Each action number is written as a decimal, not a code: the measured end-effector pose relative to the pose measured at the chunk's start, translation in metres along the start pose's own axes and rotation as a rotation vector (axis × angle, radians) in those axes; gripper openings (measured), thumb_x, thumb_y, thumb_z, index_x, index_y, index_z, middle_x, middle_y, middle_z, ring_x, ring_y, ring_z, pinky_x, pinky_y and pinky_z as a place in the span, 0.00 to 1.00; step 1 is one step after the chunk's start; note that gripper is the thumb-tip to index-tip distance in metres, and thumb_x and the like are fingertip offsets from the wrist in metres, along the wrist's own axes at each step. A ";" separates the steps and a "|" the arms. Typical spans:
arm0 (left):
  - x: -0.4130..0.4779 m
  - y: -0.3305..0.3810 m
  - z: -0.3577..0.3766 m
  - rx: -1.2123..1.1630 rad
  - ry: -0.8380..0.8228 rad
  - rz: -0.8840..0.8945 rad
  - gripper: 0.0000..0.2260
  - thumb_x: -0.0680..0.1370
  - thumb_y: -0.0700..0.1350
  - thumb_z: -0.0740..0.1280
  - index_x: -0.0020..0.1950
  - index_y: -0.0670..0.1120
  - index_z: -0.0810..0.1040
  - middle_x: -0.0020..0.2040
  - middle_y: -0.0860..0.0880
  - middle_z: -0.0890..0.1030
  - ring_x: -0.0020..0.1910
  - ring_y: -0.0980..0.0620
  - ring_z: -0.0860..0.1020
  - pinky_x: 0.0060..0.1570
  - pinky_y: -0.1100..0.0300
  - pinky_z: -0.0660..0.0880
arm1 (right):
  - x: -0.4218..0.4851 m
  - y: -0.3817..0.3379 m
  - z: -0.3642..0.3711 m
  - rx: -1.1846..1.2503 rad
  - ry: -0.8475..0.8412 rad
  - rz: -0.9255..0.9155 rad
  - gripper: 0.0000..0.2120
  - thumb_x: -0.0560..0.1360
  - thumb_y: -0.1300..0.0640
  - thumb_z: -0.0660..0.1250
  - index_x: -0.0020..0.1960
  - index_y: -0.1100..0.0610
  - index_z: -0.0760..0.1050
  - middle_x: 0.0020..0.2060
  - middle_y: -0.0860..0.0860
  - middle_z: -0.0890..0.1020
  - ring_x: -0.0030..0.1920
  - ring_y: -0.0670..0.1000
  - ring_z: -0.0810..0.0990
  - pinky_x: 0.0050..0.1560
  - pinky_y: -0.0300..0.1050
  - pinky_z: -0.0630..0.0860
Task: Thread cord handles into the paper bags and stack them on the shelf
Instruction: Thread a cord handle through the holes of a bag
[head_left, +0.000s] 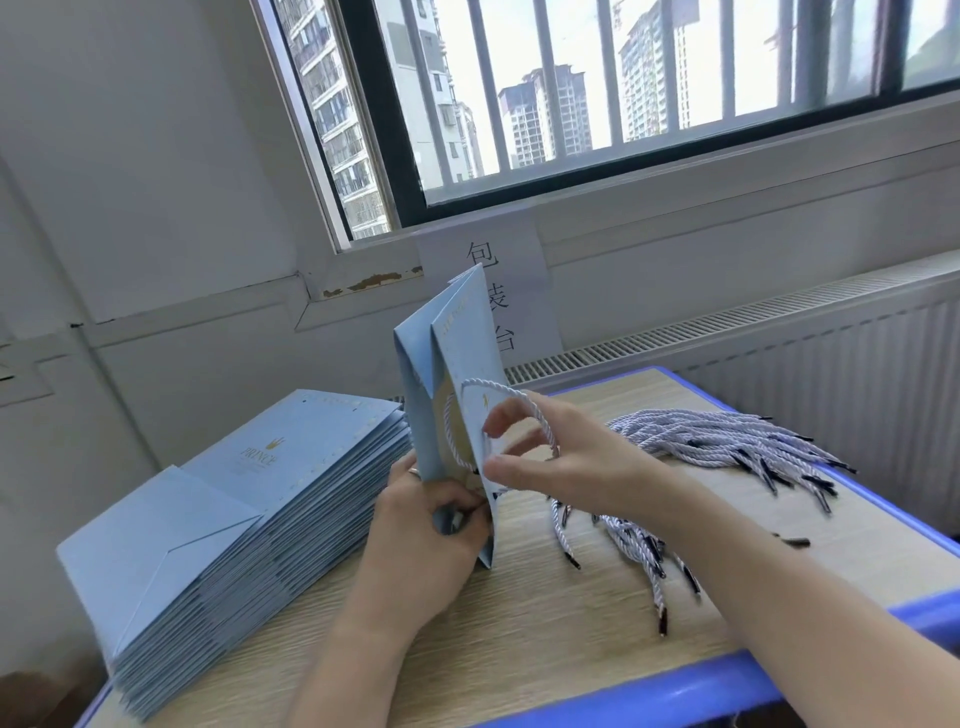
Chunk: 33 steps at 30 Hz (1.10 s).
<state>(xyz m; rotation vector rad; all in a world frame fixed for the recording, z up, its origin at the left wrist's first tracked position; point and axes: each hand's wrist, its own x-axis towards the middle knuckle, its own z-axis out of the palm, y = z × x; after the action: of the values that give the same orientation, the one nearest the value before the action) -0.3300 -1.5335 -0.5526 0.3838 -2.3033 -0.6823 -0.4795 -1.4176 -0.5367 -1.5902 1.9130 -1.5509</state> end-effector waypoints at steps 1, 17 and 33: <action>0.000 -0.002 0.002 0.046 -0.006 0.033 0.10 0.68 0.37 0.75 0.31 0.50 0.82 0.43 0.60 0.79 0.57 0.61 0.72 0.48 0.78 0.66 | 0.000 0.001 0.002 -0.016 0.010 -0.006 0.20 0.68 0.42 0.74 0.56 0.46 0.74 0.54 0.40 0.77 0.51 0.43 0.82 0.46 0.42 0.76; -0.002 0.000 0.008 0.125 0.051 0.134 0.16 0.73 0.41 0.71 0.33 0.61 0.77 0.44 0.61 0.79 0.69 0.51 0.62 0.67 0.50 0.68 | -0.001 0.001 0.006 -0.114 0.074 -0.079 0.24 0.71 0.51 0.76 0.63 0.48 0.70 0.61 0.43 0.73 0.57 0.44 0.79 0.44 0.36 0.73; 0.003 -0.004 0.020 0.179 0.130 0.167 0.11 0.70 0.40 0.77 0.35 0.56 0.85 0.59 0.54 0.81 0.70 0.49 0.60 0.67 0.69 0.57 | 0.004 0.009 0.014 -0.150 0.088 -0.071 0.24 0.68 0.47 0.69 0.63 0.48 0.71 0.59 0.43 0.75 0.58 0.47 0.79 0.58 0.51 0.78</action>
<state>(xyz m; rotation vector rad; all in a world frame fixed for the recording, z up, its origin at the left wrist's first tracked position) -0.3456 -1.5311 -0.5660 0.3046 -2.2478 -0.3593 -0.4773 -1.4301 -0.5479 -1.6931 2.0864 -1.5623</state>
